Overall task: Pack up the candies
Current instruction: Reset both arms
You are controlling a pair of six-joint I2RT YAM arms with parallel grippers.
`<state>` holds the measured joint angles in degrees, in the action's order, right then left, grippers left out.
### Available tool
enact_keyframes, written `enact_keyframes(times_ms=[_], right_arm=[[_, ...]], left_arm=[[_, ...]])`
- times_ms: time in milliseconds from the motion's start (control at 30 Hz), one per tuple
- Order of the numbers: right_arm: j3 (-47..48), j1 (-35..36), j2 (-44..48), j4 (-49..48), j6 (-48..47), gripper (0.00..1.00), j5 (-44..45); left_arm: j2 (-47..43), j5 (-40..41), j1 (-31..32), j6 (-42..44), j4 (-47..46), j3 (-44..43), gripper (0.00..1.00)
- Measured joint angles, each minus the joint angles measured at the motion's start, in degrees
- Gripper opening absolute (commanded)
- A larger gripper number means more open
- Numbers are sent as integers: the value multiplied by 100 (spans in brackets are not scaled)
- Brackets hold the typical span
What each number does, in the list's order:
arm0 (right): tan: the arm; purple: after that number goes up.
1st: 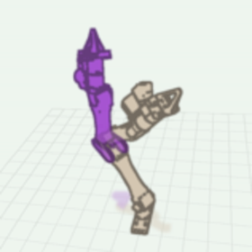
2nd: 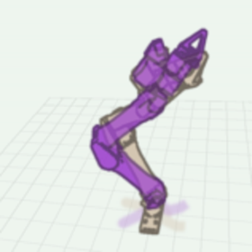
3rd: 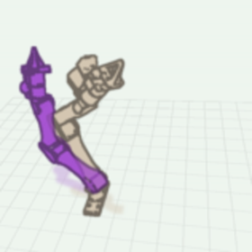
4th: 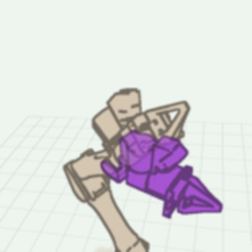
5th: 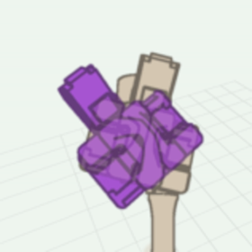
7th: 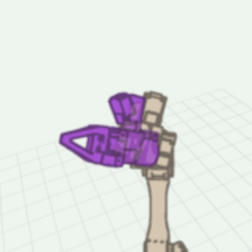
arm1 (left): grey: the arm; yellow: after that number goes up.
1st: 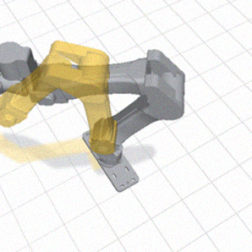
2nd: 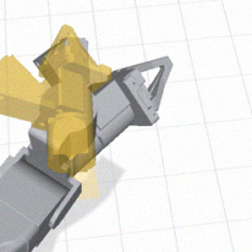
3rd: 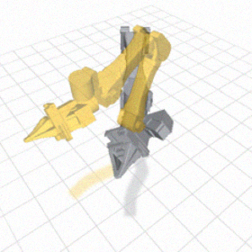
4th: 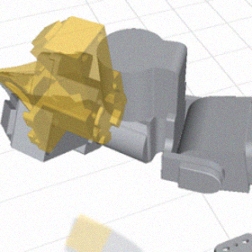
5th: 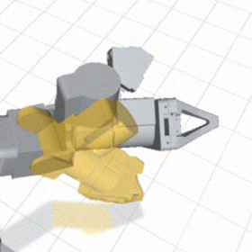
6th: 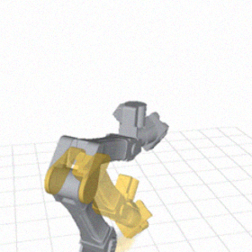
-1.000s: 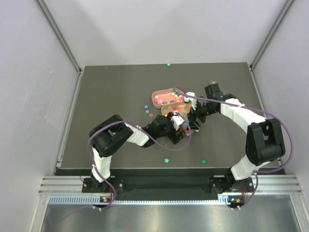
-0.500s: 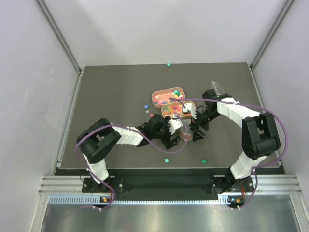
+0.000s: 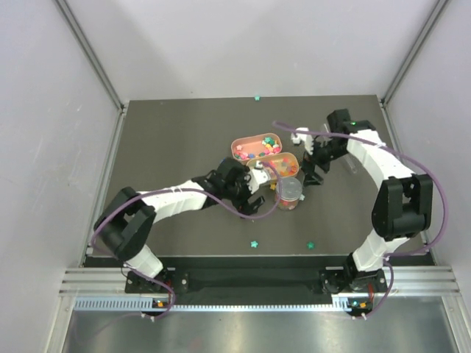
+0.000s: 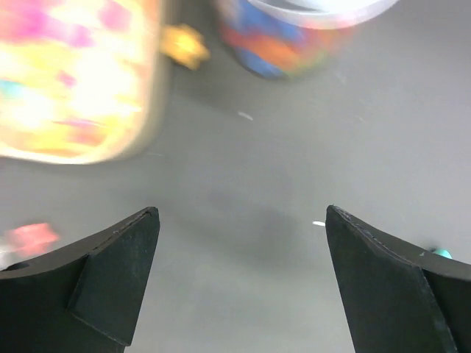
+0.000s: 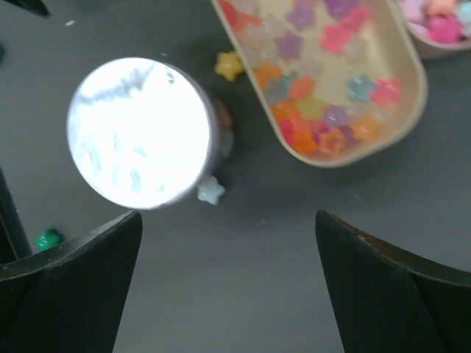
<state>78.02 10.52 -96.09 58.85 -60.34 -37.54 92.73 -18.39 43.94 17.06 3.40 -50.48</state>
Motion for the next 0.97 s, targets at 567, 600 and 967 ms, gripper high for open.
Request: enact_keyframes(times_ms=[567,600,967], right_arm=[[157,-2017,103,-1132,1519,100,55],[11,-2175,190,-1578,1965,100,146],[-417,-2214,695,-4059,4597,100,2470]], left_arm=[[-476,1478,-2503,-136,474,-1414,99],[-380,1685,-2697,-243,396,-1414,99],[446,2693,-3296,-1051,13,-1912,99]])
